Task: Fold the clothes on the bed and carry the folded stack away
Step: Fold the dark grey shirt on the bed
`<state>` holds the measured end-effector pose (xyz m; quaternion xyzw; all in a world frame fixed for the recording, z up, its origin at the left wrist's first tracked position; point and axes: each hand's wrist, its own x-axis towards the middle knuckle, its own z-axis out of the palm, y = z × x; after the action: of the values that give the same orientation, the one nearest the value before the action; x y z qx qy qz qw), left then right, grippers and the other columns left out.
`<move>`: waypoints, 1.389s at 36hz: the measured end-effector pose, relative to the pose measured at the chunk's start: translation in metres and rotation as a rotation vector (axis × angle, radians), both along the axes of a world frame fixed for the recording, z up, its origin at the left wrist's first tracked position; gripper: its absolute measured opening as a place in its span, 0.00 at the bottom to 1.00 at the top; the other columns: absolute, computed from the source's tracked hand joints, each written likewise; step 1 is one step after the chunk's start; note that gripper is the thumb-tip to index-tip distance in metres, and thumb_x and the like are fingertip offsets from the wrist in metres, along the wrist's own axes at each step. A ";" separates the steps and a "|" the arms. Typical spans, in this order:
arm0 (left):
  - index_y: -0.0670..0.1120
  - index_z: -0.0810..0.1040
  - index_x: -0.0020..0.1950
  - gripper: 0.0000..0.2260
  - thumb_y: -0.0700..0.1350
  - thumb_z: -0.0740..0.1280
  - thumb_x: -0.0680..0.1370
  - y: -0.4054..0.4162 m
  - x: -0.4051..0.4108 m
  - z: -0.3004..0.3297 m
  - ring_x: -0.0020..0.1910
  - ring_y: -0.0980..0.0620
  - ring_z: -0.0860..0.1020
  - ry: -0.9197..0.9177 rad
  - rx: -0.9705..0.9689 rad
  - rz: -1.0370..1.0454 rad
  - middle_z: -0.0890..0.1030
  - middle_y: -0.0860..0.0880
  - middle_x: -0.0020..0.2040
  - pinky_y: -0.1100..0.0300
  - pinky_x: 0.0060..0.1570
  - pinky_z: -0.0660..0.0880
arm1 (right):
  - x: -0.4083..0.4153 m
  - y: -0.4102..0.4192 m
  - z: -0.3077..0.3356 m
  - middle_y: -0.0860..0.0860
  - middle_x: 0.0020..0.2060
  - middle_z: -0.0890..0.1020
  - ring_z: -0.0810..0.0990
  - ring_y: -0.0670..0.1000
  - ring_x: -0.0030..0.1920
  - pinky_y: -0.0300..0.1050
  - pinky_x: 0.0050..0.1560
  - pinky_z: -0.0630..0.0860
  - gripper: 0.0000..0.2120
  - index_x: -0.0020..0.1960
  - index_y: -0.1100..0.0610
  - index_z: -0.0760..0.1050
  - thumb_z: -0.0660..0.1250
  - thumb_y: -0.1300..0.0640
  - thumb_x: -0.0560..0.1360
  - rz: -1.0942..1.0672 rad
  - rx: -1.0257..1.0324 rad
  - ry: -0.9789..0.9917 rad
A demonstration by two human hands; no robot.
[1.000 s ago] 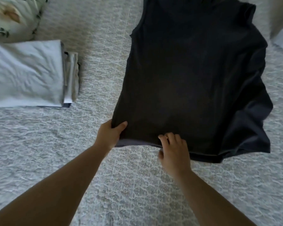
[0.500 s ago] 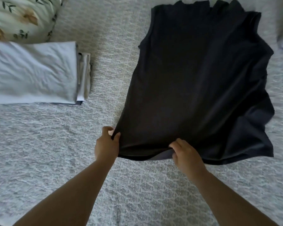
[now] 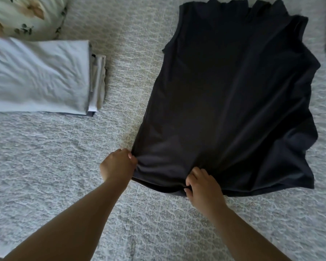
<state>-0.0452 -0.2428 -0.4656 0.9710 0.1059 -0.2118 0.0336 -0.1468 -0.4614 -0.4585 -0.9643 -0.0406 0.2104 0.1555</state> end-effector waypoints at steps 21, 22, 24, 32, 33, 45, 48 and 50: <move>0.45 0.67 0.47 0.06 0.45 0.55 0.82 0.027 0.000 -0.005 0.32 0.51 0.71 -0.082 -0.448 0.250 0.72 0.49 0.35 0.59 0.27 0.62 | 0.010 0.033 0.014 0.50 0.31 0.74 0.75 0.51 0.31 0.45 0.29 0.73 0.13 0.36 0.56 0.73 0.78 0.56 0.65 0.055 -0.022 -0.265; 0.45 0.66 0.47 0.06 0.44 0.54 0.82 0.029 0.000 -0.006 0.32 0.51 0.72 -0.080 -0.432 0.237 0.73 0.48 0.34 0.59 0.27 0.62 | 0.011 0.035 0.013 0.50 0.31 0.75 0.75 0.51 0.31 0.44 0.29 0.73 0.13 0.36 0.56 0.74 0.78 0.55 0.64 0.085 -0.039 -0.252; 0.47 0.66 0.46 0.06 0.43 0.54 0.81 0.034 -0.001 -0.007 0.32 0.50 0.72 -0.086 -0.420 0.195 0.74 0.48 0.34 0.59 0.27 0.62 | 0.011 0.037 0.011 0.49 0.32 0.76 0.76 0.50 0.31 0.42 0.29 0.74 0.14 0.37 0.55 0.75 0.80 0.55 0.61 0.126 -0.088 -0.195; 0.51 0.66 0.49 0.04 0.43 0.54 0.81 0.036 -0.014 -0.019 0.40 0.48 0.74 -0.111 -0.433 0.099 0.75 0.49 0.45 0.56 0.36 0.67 | 0.001 0.024 -0.003 0.53 0.54 0.75 0.75 0.55 0.52 0.51 0.51 0.73 0.19 0.59 0.55 0.71 0.69 0.62 0.69 0.020 -0.295 0.026; 0.50 0.67 0.50 0.04 0.43 0.55 0.80 0.036 -0.015 -0.019 0.40 0.48 0.73 -0.109 -0.418 0.108 0.74 0.48 0.46 0.55 0.36 0.67 | -0.001 0.021 -0.003 0.53 0.53 0.76 0.76 0.56 0.51 0.51 0.50 0.73 0.19 0.59 0.55 0.73 0.70 0.63 0.69 0.009 -0.320 0.036; 0.52 0.69 0.66 0.22 0.40 0.64 0.73 -0.046 -0.023 -0.001 0.63 0.45 0.66 -0.217 -0.079 -0.224 0.68 0.47 0.65 0.50 0.62 0.64 | -0.025 -0.059 -0.006 0.55 0.55 0.76 0.74 0.58 0.57 0.54 0.59 0.70 0.18 0.57 0.55 0.76 0.71 0.60 0.68 -0.178 -0.336 -0.051; 0.50 0.73 0.66 0.23 0.42 0.66 0.70 -0.104 -0.045 0.001 0.64 0.46 0.69 -0.209 -0.283 -0.533 0.72 0.49 0.65 0.49 0.65 0.63 | -0.031 -0.069 -0.005 0.57 0.51 0.80 0.78 0.60 0.54 0.56 0.56 0.75 0.21 0.51 0.58 0.80 0.78 0.62 0.58 -0.216 -0.234 -0.197; 0.49 0.74 0.66 0.23 0.43 0.67 0.70 -0.142 -0.063 0.000 0.67 0.47 0.68 -0.152 -0.382 -0.679 0.72 0.49 0.66 0.49 0.68 0.62 | -0.039 -0.085 -0.003 0.58 0.52 0.80 0.79 0.60 0.54 0.57 0.56 0.75 0.24 0.51 0.59 0.80 0.78 0.63 0.56 -0.239 -0.188 -0.275</move>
<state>-0.1084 -0.3847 -0.4657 0.9400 -0.2652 -0.1543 0.1494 -0.1862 -0.5461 -0.4618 -0.9922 0.0733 0.0598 0.0816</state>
